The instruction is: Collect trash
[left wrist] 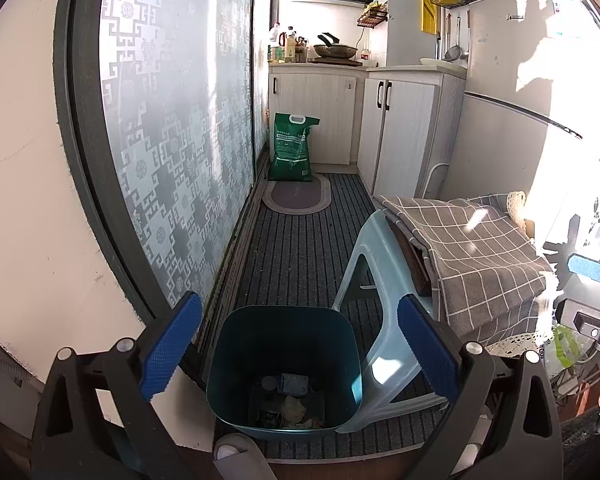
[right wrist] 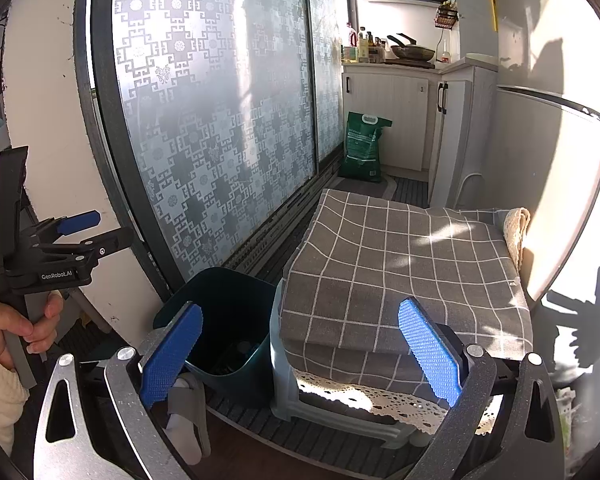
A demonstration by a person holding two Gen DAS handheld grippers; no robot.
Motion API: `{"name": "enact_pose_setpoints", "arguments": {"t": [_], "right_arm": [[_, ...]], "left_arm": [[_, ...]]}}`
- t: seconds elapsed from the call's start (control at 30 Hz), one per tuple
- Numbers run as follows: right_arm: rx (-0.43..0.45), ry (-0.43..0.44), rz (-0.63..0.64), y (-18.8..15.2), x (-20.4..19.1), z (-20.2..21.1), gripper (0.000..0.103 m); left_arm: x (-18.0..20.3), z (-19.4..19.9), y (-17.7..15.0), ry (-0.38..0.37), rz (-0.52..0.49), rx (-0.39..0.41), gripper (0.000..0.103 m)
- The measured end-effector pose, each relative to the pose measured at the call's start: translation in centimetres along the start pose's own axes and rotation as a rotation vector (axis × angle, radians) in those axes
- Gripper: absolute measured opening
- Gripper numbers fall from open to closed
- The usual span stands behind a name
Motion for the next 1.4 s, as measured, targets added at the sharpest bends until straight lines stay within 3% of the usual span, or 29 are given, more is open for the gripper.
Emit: {"name": "enact_pose_setpoints", "arguments": {"t": [1.4], "right_arm": [[-0.005,0.002,-0.002,0.05,-0.04,0.06,0.099]], "left_arm": [[-0.14,-0.04,0.13,0.012,-0.001,0.002,0.100]]}}
Point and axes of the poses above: each gripper's, at about its wrist camera, not at the fingertips, and z roughly against the way its jaws point, x to its right, y to its top, the point moved 4 cm from there along -z, roughly the way its jaws point, and after that the axes turned 9 degrees about z, right-handed, at the moved point
